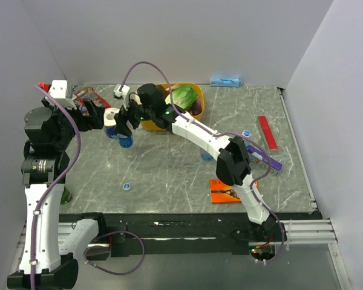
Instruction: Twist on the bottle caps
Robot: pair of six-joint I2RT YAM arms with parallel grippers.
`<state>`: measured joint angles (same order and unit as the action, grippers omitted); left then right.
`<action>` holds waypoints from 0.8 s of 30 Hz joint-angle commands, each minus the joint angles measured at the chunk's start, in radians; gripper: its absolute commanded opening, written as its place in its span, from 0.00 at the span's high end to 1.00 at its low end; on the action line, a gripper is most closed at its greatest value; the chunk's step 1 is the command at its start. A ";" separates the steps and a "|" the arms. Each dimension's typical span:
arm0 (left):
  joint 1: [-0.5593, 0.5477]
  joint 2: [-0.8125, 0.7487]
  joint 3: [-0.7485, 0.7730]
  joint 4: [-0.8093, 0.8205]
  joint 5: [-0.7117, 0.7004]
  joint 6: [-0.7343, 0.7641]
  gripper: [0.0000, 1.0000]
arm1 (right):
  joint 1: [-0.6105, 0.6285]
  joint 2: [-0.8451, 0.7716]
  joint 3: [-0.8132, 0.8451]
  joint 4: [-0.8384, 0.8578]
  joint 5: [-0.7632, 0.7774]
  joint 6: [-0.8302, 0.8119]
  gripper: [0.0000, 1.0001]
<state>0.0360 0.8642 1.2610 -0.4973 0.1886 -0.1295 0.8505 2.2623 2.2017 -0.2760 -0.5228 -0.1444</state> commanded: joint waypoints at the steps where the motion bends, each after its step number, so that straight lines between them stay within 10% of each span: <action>1: 0.004 -0.005 0.005 -0.007 0.031 -0.019 0.04 | 0.005 0.048 0.047 0.058 0.012 0.012 0.15; 9: 0.004 0.004 0.003 0.002 0.035 -0.015 0.04 | 0.010 0.068 0.046 0.066 0.003 0.006 0.32; 24: 0.004 0.039 -0.084 0.141 0.195 0.033 0.04 | -0.007 -0.093 -0.069 -0.026 -0.123 -0.052 0.92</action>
<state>0.0360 0.8810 1.1954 -0.4629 0.2607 -0.1272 0.8543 2.3154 2.1841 -0.2550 -0.5728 -0.1635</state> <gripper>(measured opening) 0.961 0.434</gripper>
